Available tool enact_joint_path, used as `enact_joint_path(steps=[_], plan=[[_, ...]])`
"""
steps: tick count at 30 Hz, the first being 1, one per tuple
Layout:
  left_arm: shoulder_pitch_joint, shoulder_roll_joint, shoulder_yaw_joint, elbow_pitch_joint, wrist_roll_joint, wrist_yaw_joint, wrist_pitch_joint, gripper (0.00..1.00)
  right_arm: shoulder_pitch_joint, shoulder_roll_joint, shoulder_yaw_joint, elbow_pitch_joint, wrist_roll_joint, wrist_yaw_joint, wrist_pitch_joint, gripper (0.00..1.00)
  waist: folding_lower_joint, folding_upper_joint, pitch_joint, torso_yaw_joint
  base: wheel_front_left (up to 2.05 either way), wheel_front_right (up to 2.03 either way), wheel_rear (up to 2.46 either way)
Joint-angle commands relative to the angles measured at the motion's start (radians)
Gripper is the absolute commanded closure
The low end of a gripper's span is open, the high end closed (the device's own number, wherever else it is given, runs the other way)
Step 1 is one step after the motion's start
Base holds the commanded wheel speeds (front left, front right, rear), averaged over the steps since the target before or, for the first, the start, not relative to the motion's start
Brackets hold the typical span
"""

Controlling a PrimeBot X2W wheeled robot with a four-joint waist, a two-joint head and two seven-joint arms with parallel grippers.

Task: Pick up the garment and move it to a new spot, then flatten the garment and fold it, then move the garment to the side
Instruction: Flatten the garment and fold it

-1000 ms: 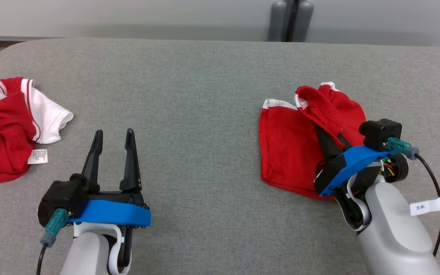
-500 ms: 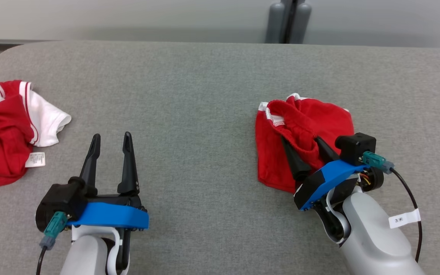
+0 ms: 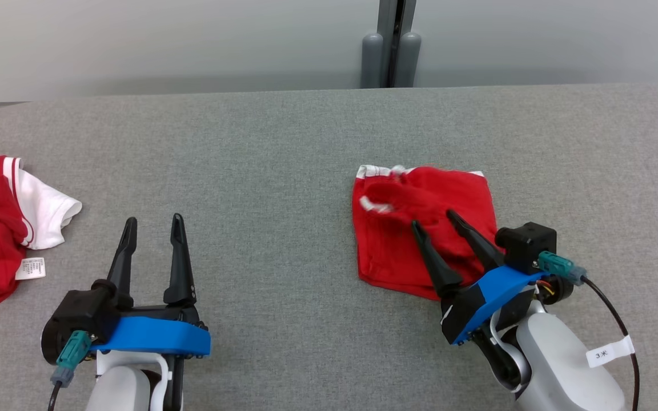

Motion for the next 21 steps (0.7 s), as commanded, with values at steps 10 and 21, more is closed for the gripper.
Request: enact_joint_path(steps=[10,21], plan=[[0.005,-0.001,0.003,0.002,-0.001,-0.01,-0.003,0.0,0.002,0.005,-0.015,-0.032,-0.007,0.0,-0.029,0.0,0.0,0.0,-0.01,0.014,0.0,0.0,0.0],[0.053,-0.001,0.049,-0.019,0.021,-0.005,-0.003,0.0,0.075,-0.025,-0.188,-0.133,-0.059,0.0,-0.125,0.0,0.0,0.0,-0.055,-0.039,0.0,0.0,0.0]])
